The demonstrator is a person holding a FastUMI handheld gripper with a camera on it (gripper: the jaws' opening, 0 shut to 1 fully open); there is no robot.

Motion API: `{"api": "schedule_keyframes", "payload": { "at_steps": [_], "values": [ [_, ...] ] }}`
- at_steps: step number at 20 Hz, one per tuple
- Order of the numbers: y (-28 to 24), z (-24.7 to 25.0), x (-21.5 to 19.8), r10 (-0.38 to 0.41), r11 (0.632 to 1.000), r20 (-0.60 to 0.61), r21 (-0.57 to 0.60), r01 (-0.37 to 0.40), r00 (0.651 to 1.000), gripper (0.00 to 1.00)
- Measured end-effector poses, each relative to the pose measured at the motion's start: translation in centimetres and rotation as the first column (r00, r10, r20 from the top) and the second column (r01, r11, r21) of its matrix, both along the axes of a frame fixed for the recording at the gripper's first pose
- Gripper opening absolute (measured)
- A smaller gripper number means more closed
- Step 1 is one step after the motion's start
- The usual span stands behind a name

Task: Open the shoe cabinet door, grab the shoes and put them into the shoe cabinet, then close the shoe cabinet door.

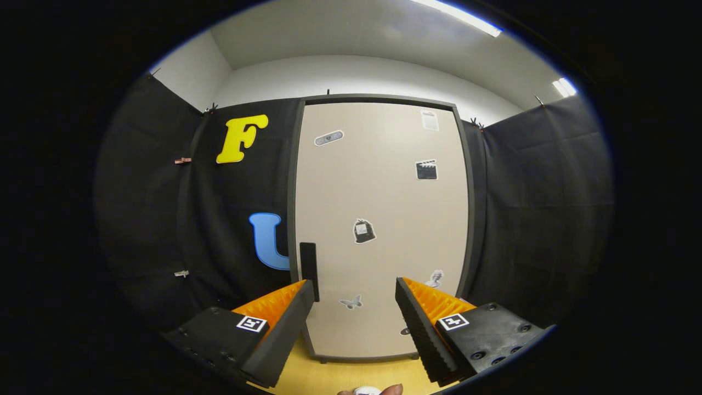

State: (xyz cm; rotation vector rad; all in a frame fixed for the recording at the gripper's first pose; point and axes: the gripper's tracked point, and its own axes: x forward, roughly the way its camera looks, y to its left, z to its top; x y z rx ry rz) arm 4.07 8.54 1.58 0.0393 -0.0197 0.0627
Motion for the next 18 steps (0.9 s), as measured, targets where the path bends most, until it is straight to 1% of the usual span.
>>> {"api": "schedule_keyframes", "payload": {
  "at_steps": [5, 8, 11, 14, 16, 17, 18],
  "values": [
    [3.4, -0.8, 4.3, 0.012, 1.000, -0.010, 0.014, -0.012, 1.000, 0.97],
    [5.2, -2.3, 6.7, 0.020, 1.000, -0.029, 0.006, -0.020, 0.999, 0.97],
    [7.2, -3.7, 9.0, 0.041, 0.998, -0.049, 0.047, -0.039, 0.998, 0.97],
    [8.1, -5.5, 11.5, 0.041, 0.998, -0.084, 0.047, -0.037, 0.996, 0.97],
    [8.4, -6.2, 13.0, 0.037, 0.998, -0.095, 0.053, -0.032, 0.995, 0.92],
    [8.4, -6.5, 13.6, 0.035, 0.998, -0.098, 0.055, -0.030, 0.995, 0.84],
    [8.5, -6.8, 14.2, 0.034, 0.998, -0.101, 0.058, -0.028, 0.994, 0.80]
  ]
}}
